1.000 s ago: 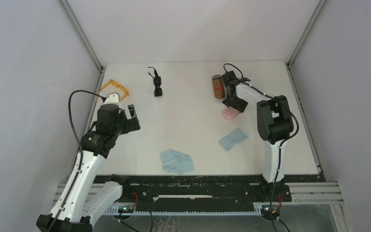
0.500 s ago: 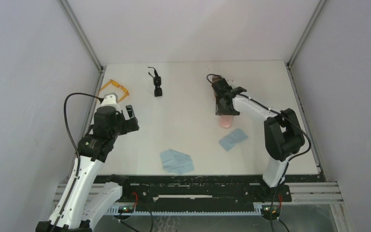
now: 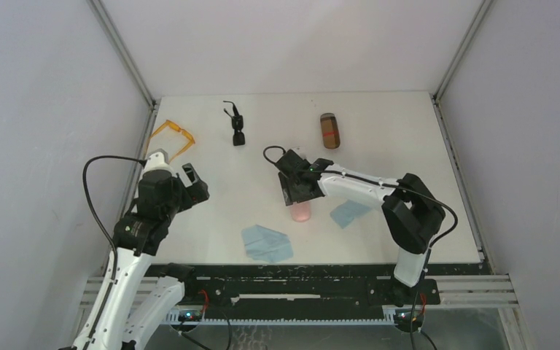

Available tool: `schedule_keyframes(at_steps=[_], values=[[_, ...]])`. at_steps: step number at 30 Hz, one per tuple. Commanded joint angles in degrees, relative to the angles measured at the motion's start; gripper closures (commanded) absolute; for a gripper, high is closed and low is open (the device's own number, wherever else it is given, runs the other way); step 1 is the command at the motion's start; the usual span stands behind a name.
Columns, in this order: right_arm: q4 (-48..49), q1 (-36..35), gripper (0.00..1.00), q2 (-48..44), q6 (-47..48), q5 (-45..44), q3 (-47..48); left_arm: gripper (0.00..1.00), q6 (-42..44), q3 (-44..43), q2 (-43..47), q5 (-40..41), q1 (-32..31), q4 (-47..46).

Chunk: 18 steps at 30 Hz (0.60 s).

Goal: Organize the sunglasses
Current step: Pick up the sunglasses case from the center of the board.

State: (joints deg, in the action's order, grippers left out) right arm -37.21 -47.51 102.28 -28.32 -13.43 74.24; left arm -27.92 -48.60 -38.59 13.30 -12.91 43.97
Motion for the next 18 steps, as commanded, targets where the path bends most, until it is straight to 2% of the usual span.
schedule_keyframes(at_steps=[1,8,13,18], values=[[3.90,-1.23,0.50,1.94,-6.36,-3.75,0.02,0.00,-4.77,2.70,1.65,-0.88,-0.18,-0.44],[3.67,-2.36,0.41,5.56,-9.15,-5.61,-0.01,0.00,-6.79,4.40,2.06,-1.78,-0.11,0.08],[3.81,-2.91,0.19,5.51,-9.22,-5.29,-0.06,0.00,-9.02,5.39,1.70,-3.26,-0.03,-1.01],[4.65,-3.38,0.09,0.98,-7.77,-5.06,-1.26,0.00,-6.48,4.20,0.57,-4.86,-0.06,-1.83]])
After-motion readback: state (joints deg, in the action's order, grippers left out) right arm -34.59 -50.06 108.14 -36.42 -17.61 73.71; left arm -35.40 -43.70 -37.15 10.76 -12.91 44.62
